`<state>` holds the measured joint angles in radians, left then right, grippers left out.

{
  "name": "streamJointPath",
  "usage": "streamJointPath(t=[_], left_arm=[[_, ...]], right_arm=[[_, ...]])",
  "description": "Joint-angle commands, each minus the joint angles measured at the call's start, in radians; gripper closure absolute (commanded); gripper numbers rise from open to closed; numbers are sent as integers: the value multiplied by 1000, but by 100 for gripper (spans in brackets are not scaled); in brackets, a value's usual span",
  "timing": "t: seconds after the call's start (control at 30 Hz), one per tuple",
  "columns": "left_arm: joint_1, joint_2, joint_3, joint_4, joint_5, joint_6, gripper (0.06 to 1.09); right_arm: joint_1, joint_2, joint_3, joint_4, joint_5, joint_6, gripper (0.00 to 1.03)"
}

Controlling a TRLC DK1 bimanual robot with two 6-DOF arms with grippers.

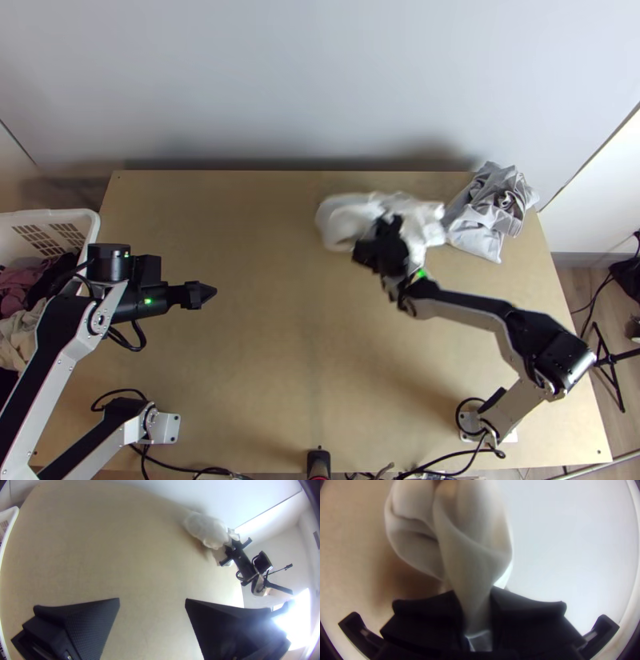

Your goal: Fold the t-shirt

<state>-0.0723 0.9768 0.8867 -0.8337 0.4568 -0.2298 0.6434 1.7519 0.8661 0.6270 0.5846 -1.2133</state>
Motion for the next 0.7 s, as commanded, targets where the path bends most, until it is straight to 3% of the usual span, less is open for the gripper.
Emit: streamJointPath(t=[0.0, 0.4, 0.67], left_arm=[[8, 5, 5, -12, 5, 18, 13], [22, 33, 5, -5, 10, 18, 13], [54, 43, 9, -7, 33, 20, 13]], right_arm=[[-206, -14, 76, 53, -69, -101, 100], [-449, 69, 381, 73, -127, -218, 100], [-597, 95, 495, 71, -252, -311, 100]])
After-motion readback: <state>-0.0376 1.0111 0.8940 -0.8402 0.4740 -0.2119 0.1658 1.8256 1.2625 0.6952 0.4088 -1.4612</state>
